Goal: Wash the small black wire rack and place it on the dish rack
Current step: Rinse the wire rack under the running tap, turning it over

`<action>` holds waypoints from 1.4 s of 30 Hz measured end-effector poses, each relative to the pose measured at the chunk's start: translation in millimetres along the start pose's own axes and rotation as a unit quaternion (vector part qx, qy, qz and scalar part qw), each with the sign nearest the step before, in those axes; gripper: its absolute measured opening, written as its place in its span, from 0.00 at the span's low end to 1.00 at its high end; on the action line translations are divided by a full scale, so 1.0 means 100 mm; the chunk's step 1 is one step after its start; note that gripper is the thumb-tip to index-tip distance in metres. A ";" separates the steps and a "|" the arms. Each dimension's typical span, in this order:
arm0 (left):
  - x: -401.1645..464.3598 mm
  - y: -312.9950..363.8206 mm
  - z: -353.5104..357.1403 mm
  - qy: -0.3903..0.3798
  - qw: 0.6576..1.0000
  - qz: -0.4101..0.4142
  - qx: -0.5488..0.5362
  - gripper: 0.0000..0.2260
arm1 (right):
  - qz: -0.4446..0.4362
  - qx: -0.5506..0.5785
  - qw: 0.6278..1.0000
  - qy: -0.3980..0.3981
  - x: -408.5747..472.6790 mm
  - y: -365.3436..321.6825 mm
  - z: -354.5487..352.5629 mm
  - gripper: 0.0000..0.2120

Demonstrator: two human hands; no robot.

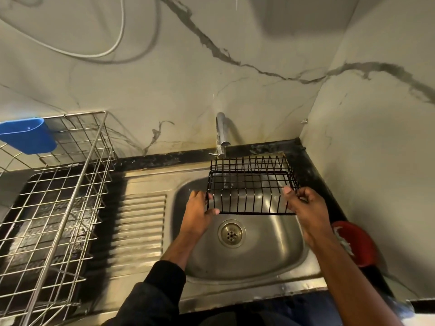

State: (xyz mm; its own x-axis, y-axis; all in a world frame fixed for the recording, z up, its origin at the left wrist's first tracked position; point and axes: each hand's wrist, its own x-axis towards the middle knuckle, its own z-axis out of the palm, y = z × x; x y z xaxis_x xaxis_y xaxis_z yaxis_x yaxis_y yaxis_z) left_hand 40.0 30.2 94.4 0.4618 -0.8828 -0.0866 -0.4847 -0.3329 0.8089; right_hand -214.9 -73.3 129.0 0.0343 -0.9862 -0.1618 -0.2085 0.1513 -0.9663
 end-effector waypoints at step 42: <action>-0.06 0.00 0.03 -0.011 0.999 0.029 -0.027 0.21 | -0.017 0.051 0.998 0.036 -0.15 0.21 -0.15 0.30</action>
State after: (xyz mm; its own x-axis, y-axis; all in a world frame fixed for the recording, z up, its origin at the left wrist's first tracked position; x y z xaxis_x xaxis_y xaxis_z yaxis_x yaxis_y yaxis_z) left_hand 35.0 34.4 93.0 0.4168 -0.9076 -0.0508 -0.4685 -0.2624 0.8436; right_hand -234.4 -56.5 114.2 -0.0323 -0.9926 -0.1173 -0.1080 0.1201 -0.9869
